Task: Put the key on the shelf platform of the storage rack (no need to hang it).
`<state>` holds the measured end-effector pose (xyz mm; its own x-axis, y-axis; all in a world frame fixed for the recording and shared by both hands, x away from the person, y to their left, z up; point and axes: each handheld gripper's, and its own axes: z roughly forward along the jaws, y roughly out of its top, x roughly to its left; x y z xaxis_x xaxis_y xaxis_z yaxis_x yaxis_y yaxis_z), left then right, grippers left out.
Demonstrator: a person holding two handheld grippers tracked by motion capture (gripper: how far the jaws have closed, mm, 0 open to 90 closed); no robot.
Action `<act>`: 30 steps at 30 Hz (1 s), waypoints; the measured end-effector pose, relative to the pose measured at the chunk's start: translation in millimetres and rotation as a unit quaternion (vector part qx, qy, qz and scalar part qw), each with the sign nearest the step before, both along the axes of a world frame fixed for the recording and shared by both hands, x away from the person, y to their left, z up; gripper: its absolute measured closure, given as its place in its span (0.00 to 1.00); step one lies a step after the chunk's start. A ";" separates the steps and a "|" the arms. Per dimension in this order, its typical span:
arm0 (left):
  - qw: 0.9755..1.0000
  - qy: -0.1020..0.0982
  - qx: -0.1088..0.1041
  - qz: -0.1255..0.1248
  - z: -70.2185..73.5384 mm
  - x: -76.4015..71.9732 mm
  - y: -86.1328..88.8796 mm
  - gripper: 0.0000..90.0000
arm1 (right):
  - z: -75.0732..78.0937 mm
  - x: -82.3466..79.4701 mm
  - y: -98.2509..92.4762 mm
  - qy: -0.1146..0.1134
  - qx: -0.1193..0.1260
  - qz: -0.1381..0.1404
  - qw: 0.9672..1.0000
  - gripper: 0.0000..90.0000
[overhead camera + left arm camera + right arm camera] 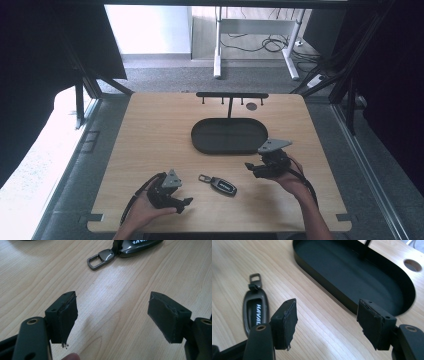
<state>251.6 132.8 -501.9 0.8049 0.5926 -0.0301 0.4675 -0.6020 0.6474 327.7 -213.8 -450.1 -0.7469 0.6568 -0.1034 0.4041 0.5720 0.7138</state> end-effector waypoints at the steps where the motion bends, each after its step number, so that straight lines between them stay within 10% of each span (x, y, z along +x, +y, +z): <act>1: 1.000 0.000 0.000 0.000 0.0 0.0 0.0 0.27 | 0.0 0.0 0.0 0.000 0.000 0.000 1.000 0.37; 18: 1.000 0.000 -0.002 0.000 0.9 -0.1 1.1 0.27 | -6.9 -0.2 56.3 0.070 -0.051 0.072 0.994 0.38; 30: 1.000 -0.002 -0.003 -0.003 1.5 0.4 1.7 0.27 | -21.4 -13.6 95.4 0.126 -0.109 0.121 0.979 0.43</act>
<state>252.0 134.5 -500.4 0.8091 0.5870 -0.0298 0.4603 -0.6014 0.6530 314.1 -118.4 -471.6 -0.8976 0.4406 -0.0134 0.3857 0.7999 0.4598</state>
